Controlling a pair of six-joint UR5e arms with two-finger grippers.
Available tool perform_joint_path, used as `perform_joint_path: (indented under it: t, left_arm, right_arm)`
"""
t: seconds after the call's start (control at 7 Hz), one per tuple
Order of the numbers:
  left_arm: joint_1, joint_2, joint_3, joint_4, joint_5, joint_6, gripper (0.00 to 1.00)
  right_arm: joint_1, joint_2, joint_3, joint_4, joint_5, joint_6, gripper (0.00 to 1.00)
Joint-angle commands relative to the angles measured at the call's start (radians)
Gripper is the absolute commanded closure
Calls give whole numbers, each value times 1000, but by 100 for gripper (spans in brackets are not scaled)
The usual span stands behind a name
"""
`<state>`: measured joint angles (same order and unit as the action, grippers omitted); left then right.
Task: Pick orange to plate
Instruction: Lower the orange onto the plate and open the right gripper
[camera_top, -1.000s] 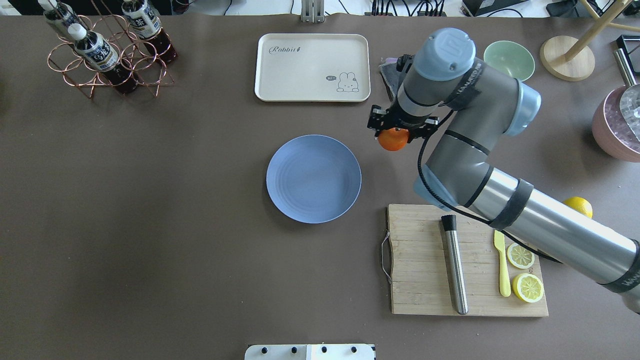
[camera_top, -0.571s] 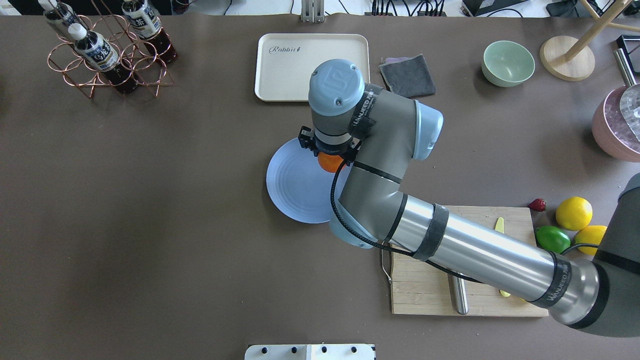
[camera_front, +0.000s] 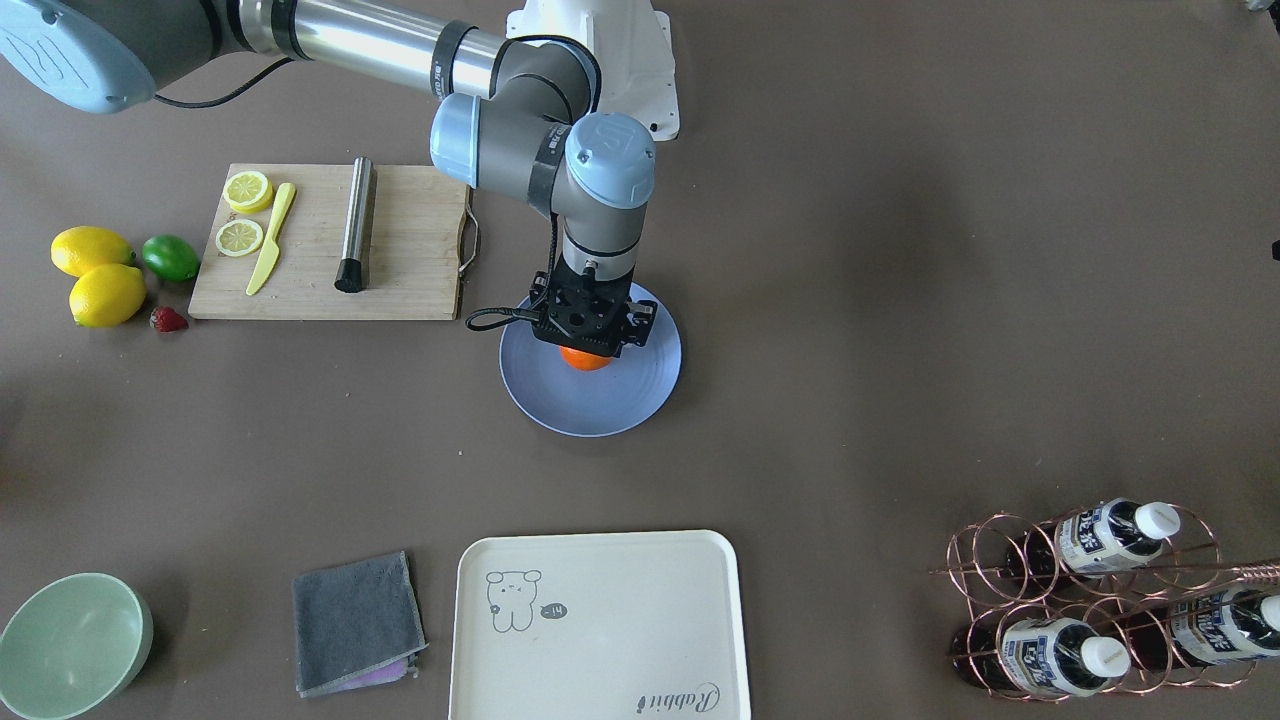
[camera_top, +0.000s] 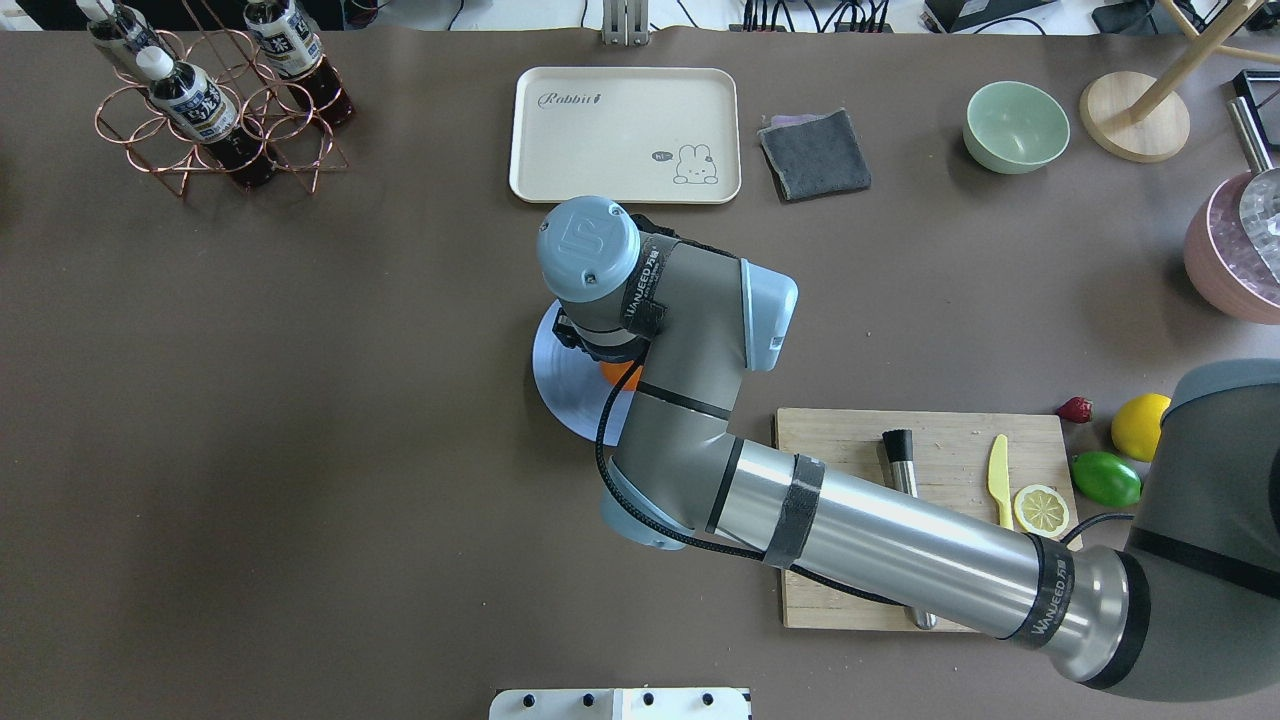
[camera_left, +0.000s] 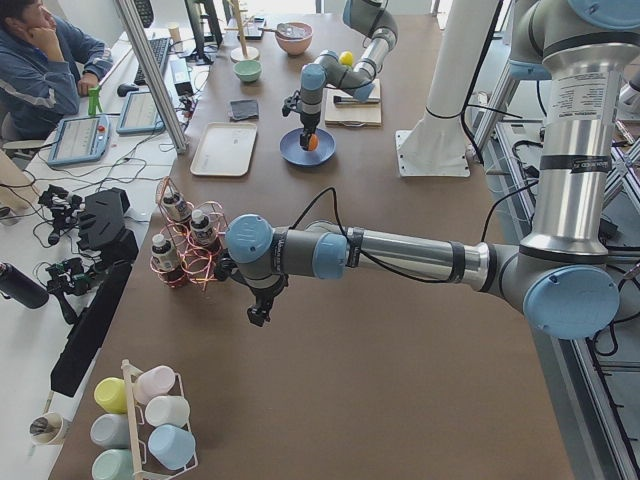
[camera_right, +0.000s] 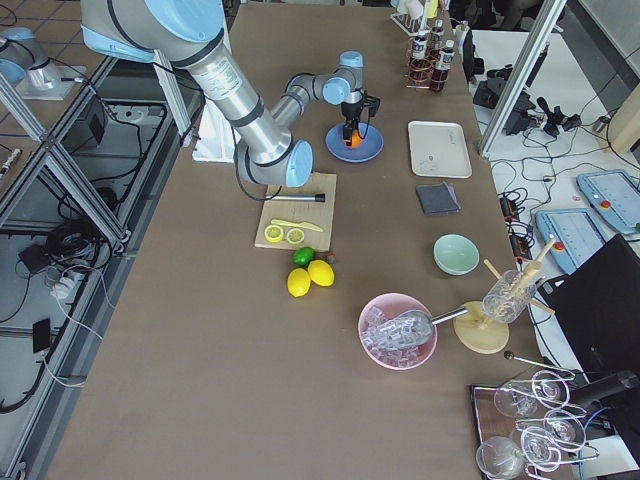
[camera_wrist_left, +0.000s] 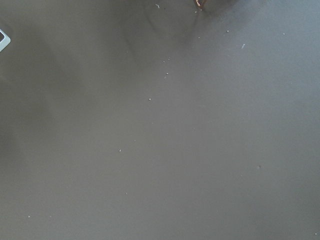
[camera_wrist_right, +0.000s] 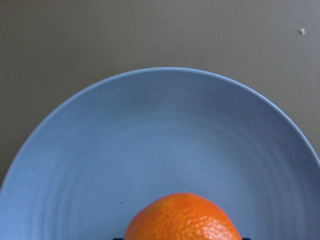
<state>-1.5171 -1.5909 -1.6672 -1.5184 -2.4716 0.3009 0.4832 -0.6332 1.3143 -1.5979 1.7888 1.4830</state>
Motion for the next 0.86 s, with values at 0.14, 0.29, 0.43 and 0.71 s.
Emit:
perform_joint_path:
  t: [0.14,0.29,0.43,0.71]
  left_arm:
    - [0,3,-3,0,-1,3,2]
    - [0,3,0,0,-1,3,2]
    - [0,3,6,0,0,3,2]
    - [0,20,6,0,9,3,2]
  right_arm:
    - [-5,-8,-3,68,-11,-15,1]
    - [0,-8,0,69,-16,-30,0]
    - [46,-10,32,66,0,-45,0]
    - [226,-116,156,56,186,-174,0]
